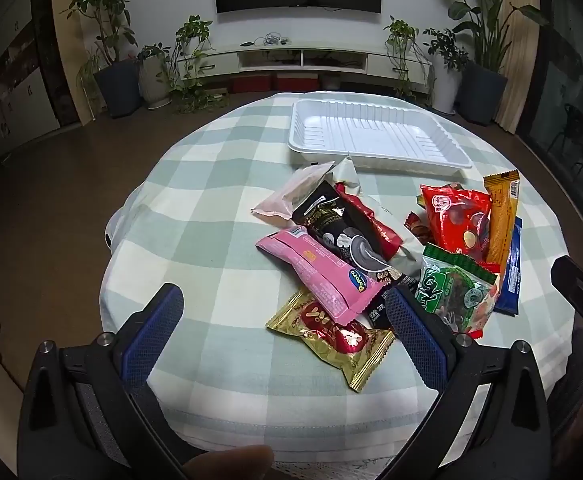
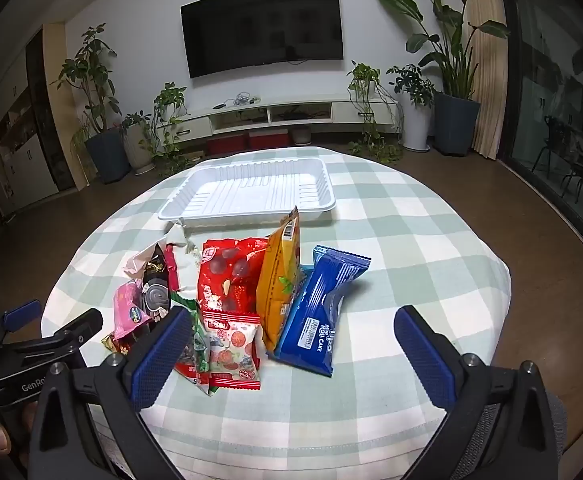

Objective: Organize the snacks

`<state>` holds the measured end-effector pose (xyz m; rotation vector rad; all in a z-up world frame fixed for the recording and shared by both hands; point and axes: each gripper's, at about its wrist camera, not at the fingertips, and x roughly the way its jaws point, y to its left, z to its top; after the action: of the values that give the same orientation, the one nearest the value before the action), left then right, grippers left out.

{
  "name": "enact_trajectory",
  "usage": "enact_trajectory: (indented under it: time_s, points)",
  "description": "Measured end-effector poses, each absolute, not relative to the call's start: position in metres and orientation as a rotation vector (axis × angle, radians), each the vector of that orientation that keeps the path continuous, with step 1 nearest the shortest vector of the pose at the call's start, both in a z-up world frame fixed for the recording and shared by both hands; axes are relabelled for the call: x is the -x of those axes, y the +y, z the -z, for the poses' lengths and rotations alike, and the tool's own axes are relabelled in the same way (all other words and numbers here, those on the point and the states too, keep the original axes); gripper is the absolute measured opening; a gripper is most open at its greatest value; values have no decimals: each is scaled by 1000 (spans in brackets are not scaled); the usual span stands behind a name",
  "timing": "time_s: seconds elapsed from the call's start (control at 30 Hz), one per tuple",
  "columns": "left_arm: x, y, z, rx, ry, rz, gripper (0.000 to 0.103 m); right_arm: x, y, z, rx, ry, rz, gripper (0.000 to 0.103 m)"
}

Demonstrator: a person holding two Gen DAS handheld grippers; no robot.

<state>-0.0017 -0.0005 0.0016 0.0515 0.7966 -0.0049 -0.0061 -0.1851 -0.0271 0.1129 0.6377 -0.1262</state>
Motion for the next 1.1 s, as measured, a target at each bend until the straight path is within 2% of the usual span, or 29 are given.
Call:
enact_trajectory:
  time_s: [1.1]
  points:
    - [-4,2,7,-37,821,22,103,0,-179,39,-102,675,121,103]
